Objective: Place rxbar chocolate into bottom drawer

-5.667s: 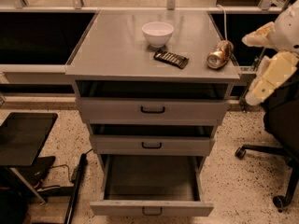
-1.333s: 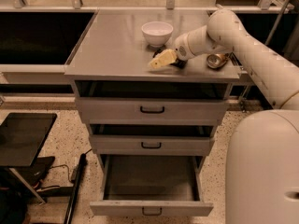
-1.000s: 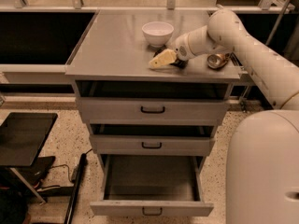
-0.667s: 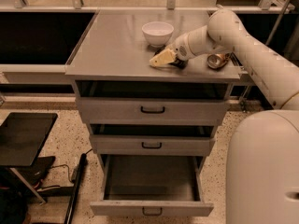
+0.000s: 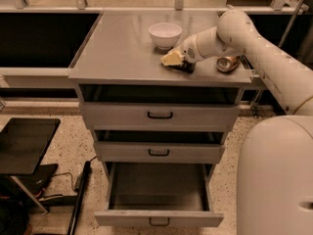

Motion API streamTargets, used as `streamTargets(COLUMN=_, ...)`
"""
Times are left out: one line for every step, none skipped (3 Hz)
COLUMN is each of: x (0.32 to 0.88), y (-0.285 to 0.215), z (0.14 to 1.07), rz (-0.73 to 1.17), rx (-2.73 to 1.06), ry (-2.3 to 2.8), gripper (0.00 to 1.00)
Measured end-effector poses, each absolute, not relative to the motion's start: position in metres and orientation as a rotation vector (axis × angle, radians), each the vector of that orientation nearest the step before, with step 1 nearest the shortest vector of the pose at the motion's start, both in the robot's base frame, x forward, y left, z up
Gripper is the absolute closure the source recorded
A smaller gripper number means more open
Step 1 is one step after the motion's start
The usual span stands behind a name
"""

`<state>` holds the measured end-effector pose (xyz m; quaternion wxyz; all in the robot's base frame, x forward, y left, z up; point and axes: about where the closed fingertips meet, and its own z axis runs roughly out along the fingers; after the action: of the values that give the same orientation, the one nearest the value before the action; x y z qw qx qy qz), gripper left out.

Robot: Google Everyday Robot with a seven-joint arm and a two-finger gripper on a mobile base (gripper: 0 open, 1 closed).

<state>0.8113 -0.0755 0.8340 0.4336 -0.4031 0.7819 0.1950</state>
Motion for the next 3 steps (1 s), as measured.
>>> streamTargets(x=0.802, y=-0.074, z=0.834, rz=0.502, rx=-1.019, ry=1.945, gripper=1.0)
streamTargets(x=0.799, y=-0.075, z=0.838, rz=0.501, rx=-1.02, ry=1.937, gripper=1.0)
streamTargets(x=0.769, y=-0.097, z=0.886, rz=0.459, rx=-0.976, ry=1.858, gripper=1.0)
